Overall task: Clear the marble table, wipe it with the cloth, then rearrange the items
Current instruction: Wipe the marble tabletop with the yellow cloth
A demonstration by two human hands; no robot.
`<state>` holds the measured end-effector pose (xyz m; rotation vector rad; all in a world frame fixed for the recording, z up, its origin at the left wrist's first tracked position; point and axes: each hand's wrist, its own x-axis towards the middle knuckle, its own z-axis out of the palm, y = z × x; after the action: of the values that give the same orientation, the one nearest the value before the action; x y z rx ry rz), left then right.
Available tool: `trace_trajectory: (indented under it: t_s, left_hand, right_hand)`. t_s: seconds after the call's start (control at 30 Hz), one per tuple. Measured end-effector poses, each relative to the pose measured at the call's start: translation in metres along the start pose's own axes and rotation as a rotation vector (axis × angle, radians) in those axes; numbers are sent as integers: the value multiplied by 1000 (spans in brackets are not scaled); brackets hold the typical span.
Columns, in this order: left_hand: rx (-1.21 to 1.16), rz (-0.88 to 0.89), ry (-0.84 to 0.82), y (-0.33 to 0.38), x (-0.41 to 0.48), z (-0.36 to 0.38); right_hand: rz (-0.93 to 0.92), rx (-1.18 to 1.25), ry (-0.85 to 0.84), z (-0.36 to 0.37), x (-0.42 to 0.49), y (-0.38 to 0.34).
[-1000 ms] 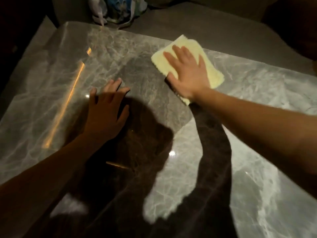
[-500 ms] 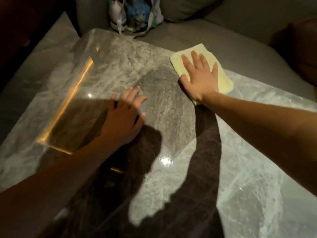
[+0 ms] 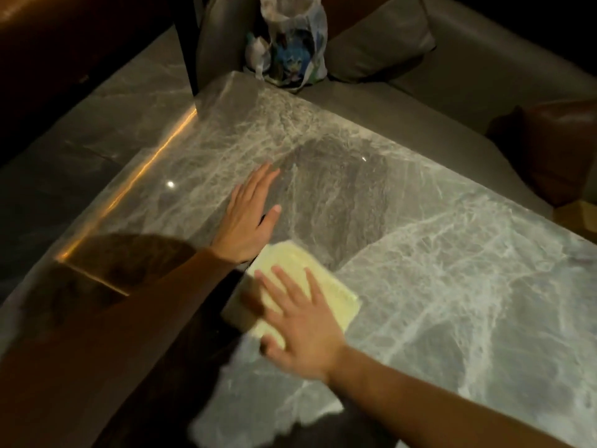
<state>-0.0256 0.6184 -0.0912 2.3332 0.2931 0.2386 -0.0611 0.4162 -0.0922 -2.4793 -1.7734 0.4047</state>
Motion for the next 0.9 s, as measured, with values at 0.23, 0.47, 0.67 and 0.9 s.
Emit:
trace_trajectory:
  t_s: [0.23, 0.47, 0.67, 0.9]
  left_hand:
    - [367, -88, -39, -63, -75, -59]
    - [435, -219, 23, -88, -91, -89]
    - [423, -218, 117, -83, -93, -83]
    - [551, -253, 22, -85, -90, -83]
  right_hand:
    - [-339, -154, -56, 35, -22, -107]
    - [-300, -22, -24, 24, 19, -78]
    - [-25, -13, 39, -21, 140, 4]
    - [240, 25, 124, -63, 259, 86]
